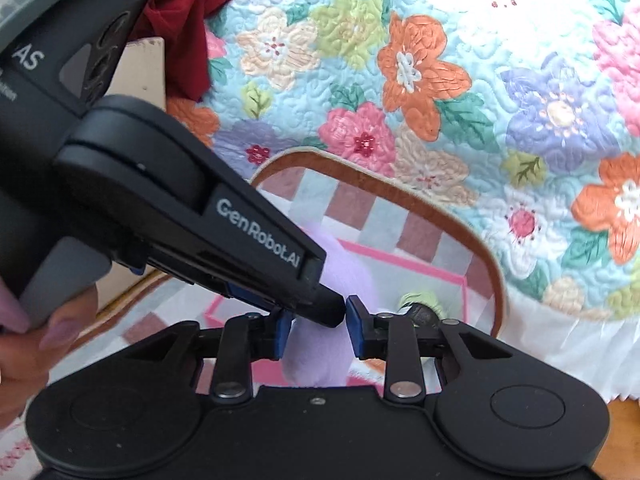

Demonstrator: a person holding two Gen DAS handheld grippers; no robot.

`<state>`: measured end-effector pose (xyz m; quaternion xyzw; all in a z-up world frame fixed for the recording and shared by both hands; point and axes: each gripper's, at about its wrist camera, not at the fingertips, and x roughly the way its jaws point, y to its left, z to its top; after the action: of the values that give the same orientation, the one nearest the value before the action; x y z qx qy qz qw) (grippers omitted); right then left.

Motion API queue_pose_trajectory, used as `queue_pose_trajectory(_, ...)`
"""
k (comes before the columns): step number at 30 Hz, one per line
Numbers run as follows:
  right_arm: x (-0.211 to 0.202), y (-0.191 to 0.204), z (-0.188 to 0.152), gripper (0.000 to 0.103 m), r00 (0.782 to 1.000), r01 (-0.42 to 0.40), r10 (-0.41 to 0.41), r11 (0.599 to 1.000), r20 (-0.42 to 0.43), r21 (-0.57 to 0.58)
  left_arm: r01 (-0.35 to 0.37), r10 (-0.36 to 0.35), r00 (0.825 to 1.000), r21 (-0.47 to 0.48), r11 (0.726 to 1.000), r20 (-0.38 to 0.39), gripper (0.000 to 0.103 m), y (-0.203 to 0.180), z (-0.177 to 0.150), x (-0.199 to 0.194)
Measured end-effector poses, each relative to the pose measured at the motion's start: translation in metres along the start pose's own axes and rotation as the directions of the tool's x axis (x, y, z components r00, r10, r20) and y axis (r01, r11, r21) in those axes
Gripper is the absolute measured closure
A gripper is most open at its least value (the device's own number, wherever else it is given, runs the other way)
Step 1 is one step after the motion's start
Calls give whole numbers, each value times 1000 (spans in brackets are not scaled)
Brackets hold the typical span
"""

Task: Organize objects
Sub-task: 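Carry the plush bear with the left tool over the pink box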

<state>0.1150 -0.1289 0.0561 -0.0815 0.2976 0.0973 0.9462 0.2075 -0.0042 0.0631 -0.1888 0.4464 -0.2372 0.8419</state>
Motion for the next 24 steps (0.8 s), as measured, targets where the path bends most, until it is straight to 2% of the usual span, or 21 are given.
queue_pose_trajectory(2,12,-8,1,69,1000,14,-14,1000,4,-7,15,-15,1000,-8,1000,11,80,9,6,17)
queue_pose_trajectory(6,52,-26,-4,69,999,0,0,1000,-35,-8,39,-39,999,-111,993,5,80,39,12,56)
queue_pose_trajectory(9,74,-40,-13,70,996,-45,49,998,-70,46,64,-66,998,-182,981,-8,80,58,7,74)
queue_pose_trajectory(11,75,-49,-20,69,995,-76,81,992,-51,100,110,-111,994,-211,971,4,80,64,3,77)
queue_pose_trajectory(14,71,-62,-27,67,989,-120,134,972,-57,202,131,-136,991,-213,968,-7,79,65,-2,82)
queue_pose_trajectory(18,73,-63,-32,65,988,-124,141,967,-62,224,122,-123,992,-205,971,8,78,62,-6,81)
queue_pose_trajectory(21,74,-61,-37,56,986,-119,144,960,-79,255,119,-120,993,-201,972,7,77,64,-10,78)
queue_pose_trajectory(24,75,-53,-42,48,984,-79,113,969,-136,235,110,-112,994,-205,972,0,77,66,-11,78)
